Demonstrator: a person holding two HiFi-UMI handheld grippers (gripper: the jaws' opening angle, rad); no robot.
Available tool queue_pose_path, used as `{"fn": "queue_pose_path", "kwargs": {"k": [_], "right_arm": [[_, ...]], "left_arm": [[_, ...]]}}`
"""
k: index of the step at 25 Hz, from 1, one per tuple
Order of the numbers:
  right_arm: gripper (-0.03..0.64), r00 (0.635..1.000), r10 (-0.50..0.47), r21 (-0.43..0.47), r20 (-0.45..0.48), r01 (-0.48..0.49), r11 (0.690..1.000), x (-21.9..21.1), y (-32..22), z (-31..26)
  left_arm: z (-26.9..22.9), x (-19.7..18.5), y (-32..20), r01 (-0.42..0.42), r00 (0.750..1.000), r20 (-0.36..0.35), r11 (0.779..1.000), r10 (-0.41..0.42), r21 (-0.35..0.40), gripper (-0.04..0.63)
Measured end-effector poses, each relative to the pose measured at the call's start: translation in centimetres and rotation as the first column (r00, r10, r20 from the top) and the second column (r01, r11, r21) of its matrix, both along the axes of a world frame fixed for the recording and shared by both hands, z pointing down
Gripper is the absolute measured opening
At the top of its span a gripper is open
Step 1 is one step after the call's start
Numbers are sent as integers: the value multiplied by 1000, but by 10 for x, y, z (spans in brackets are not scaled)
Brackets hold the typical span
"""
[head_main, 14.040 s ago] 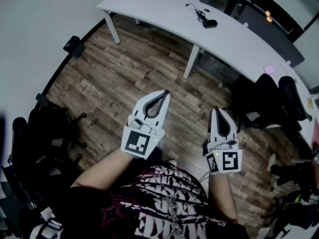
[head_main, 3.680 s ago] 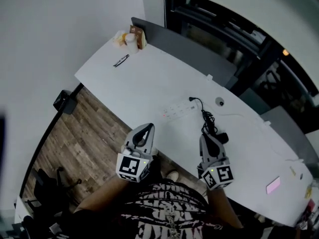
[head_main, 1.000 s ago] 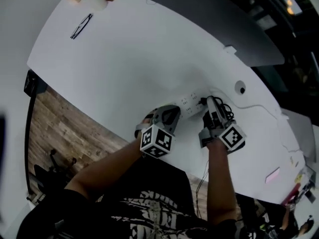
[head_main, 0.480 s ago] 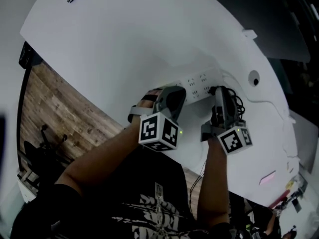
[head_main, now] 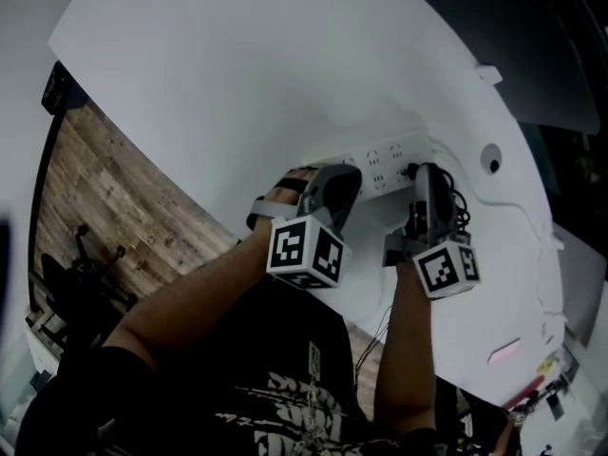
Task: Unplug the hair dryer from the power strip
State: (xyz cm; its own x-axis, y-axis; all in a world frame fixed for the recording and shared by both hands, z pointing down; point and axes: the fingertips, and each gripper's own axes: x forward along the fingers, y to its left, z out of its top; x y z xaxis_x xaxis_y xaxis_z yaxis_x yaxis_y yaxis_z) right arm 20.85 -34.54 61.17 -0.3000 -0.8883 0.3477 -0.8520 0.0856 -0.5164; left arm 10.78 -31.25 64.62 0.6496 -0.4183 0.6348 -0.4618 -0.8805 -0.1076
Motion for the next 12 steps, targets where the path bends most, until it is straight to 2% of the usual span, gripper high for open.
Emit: {"fn": "queue_pose_path", "kwargs": {"k": [1,3,6,7,8,12], "right_arm": [[99,995,-27,5,-95,28,1000,-3,2,-1],[105,951,-87,20,-296,97,995,-14,5,-3],[83,825,-128,59,-550,191,980,-38,4,-8],[83,790,-123,69,-601,204,976,-44,4,-8],[83,770,-115,74,-628,206,976,-47,4,-7],[84,748,-88,111,-657,212,971,-52,4,-6]], "left_arm": [[0,0,0,0,1000,1,1000,0,1,25],[0,0,1,-2,1000,2,1000,2,0,25],[0,0,1,-11,1000,1,1000,11,0,25],[0,-1,2,-14,1000,0,1000,14,-2,25],[0,-1,3,-17,1000,-2,1000,17,-4,25],[0,-4,2,-30,1000,3,1000,30,-2,25]]}}
